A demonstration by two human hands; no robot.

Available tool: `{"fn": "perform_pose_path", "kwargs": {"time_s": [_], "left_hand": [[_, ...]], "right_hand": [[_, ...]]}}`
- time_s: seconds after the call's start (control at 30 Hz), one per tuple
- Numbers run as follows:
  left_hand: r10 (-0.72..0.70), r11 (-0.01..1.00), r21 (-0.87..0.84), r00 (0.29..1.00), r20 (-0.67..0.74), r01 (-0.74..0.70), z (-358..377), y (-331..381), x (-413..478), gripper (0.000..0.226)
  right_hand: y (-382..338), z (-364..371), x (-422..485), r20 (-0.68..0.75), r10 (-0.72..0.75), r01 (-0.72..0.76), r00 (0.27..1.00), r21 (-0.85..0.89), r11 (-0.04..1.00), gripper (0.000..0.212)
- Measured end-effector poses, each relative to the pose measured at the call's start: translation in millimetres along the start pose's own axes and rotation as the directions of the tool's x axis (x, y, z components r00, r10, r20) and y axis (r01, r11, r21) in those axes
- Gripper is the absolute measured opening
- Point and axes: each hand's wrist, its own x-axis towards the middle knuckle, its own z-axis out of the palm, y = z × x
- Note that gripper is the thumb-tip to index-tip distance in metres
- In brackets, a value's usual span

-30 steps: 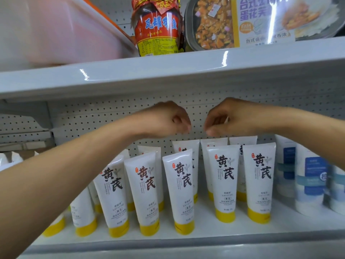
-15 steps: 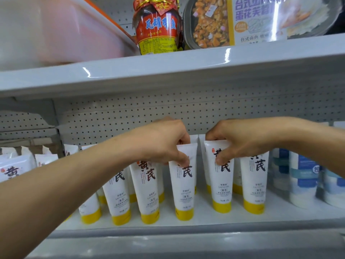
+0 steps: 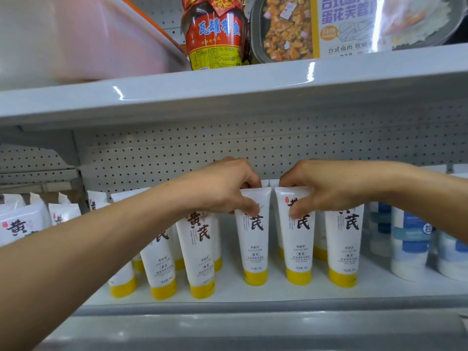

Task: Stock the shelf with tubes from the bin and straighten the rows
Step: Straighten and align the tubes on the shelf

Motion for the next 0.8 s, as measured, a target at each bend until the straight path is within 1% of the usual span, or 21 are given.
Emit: {"fn": "perform_pose_path", "kwargs": {"time_s": [0.2, 0.33, 0.43, 0.67, 0.73, 0.8], "left_hand": [[0.006, 1.000, -0.001, 1.000, -0.016, -0.006, 1, 2, -2, 0.015], [-0.010, 0.999, -0.041, 1.000, 0.016, 0.011, 0, 4, -1, 0.013], [-0.026, 0.999, -0.029, 0.999, 0.024, 0.027, 0, 5, -1, 0.013], [-0.039, 0.999, 0.013, 0.999, 0.038, 0.039, -2, 8, -5, 0.021], [-0.032, 0.999, 0.004, 0.999, 0.040, 0.031, -5, 7, -7, 0.025], [-0.019, 0.999, -0.041, 1.000, 0.008, 0.020, -14, 4, -11, 0.026]], "right_hand": [[0, 1, 1, -0.013, -0.006, 0.006, 1.000, 0.012, 1.000, 0.011], [0, 0, 2, 0.000, 0.003, -0.003, 1.000, 0.005, 1.000, 0.011], [1, 0, 1, 0.009, 0.005, -0.005, 1.000, 0.006, 1.000, 0.011], [-2, -1, -1, 0.014, 0.031, -0.031, 0.999, 0.001, 1.000, 0.011], [-3, -1, -3, 0.011, 0.034, -0.034, 0.999, 0.013, 0.999, 0.013], [-2, -1, -3, -0.026, 0.014, -0.013, 1.000, 0.026, 1.000, 0.017]]}}
